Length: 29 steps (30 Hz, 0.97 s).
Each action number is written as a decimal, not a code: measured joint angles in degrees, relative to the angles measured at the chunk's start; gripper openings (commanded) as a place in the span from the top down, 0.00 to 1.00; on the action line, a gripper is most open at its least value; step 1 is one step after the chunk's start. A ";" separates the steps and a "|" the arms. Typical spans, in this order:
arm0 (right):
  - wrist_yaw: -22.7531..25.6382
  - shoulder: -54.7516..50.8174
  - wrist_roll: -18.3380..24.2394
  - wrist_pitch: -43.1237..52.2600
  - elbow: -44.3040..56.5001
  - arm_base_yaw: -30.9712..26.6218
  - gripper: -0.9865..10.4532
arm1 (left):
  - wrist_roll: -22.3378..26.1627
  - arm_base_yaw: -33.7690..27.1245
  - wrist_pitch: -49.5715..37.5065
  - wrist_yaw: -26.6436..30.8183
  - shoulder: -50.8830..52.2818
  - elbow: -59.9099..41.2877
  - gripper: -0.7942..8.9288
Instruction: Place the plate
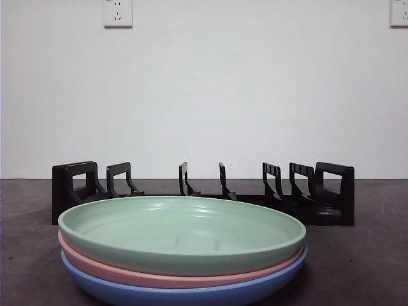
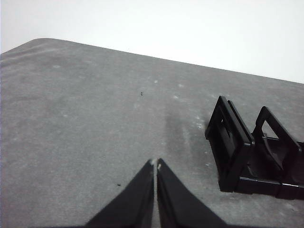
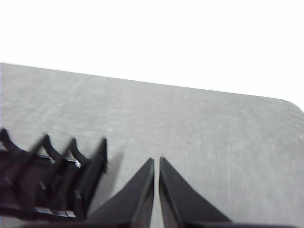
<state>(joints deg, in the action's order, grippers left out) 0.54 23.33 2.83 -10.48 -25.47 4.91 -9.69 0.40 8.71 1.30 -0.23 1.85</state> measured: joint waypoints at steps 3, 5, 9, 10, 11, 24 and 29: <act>-0.96 -8.63 -0.37 6.32 13.68 -1.97 0.90 | 0.00 0.00 0.00 0.00 0.00 0.00 0.91; -1.01 -13.05 -0.85 6.86 20.63 -2.93 0.90 | 0.00 0.00 0.00 0.00 0.00 0.00 0.91; -0.90 -20.20 -2.23 2.56 24.55 -3.80 0.90 | -0.02 0.00 -0.02 -0.02 -0.04 0.00 0.91; -0.68 -22.36 -2.29 1.36 24.55 -3.80 0.90 | -0.02 0.00 -0.04 0.00 -0.04 0.00 0.91; -0.48 -23.47 -2.32 1.29 24.55 -3.85 0.90 | -0.04 0.00 0.00 0.00 -0.04 0.00 0.91; -0.55 -23.04 -2.67 1.33 24.55 -4.22 0.90 | -0.04 0.00 -0.31 0.00 -0.04 0.00 0.91; -0.52 -23.04 -2.67 1.33 24.55 -4.22 0.90 | -0.04 0.00 -0.31 0.00 -0.04 0.00 0.91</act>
<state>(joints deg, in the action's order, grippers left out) 0.01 0.30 0.16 -9.15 -0.93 0.69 -9.74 0.40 8.40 1.30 -0.27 1.85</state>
